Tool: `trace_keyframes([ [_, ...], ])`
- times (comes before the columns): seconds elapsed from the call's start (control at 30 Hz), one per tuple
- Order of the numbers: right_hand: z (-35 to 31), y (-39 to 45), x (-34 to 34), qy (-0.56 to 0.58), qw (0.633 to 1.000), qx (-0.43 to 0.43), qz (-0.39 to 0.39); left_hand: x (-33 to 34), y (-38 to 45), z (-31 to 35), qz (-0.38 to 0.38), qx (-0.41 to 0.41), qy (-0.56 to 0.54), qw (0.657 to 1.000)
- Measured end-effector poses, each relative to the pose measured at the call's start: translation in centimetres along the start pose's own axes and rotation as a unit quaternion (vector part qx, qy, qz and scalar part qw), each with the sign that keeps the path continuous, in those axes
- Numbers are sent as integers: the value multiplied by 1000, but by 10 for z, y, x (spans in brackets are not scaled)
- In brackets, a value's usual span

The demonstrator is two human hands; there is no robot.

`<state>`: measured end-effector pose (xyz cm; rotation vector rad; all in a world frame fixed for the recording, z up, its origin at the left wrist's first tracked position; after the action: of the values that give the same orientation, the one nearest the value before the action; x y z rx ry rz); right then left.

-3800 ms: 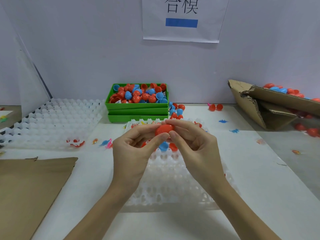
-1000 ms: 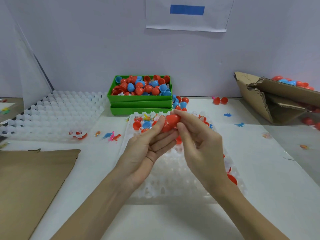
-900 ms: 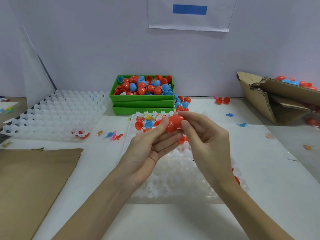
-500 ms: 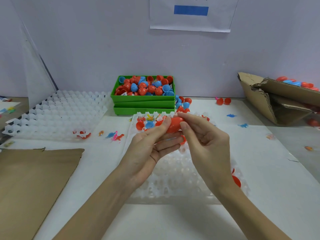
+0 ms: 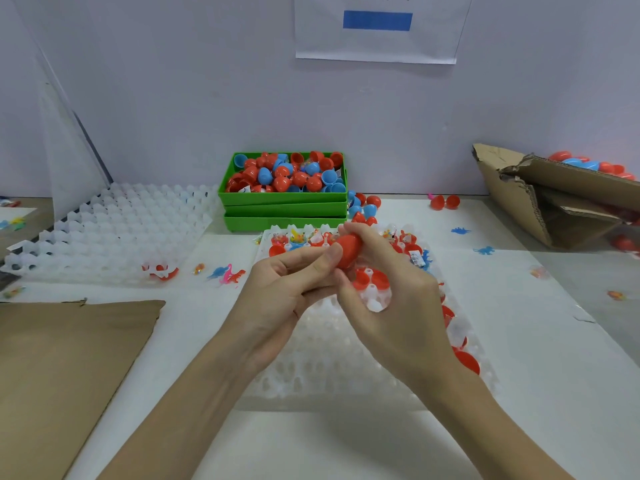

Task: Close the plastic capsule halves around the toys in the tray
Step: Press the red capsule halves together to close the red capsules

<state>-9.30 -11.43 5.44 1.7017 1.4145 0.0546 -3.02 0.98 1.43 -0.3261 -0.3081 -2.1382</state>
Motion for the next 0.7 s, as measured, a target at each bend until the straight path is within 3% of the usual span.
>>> trace_keyframes([
  [0.2,-6,-1,-9,-97,994,-13,52,5,1,0,-11,12,31,999],
  [0.57,0,3,3,-99,994,-10,-41,9,1,-7,-31,-3,13,999],
  [0.7,6,4,17,-42,996,24,-77,1,-3,12,56,99,161,980],
])
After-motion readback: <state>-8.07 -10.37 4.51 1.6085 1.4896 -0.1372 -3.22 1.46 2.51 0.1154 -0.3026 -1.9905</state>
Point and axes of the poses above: each hand's wrist, its own y-axis towards the middle knuckle, its own x-axis out of the palm, z = x × y, the point moved 9 cm from there along y, towards the middle knuckle, and after that the axes turned 11 degrees about -z, right-handed, at the moved point
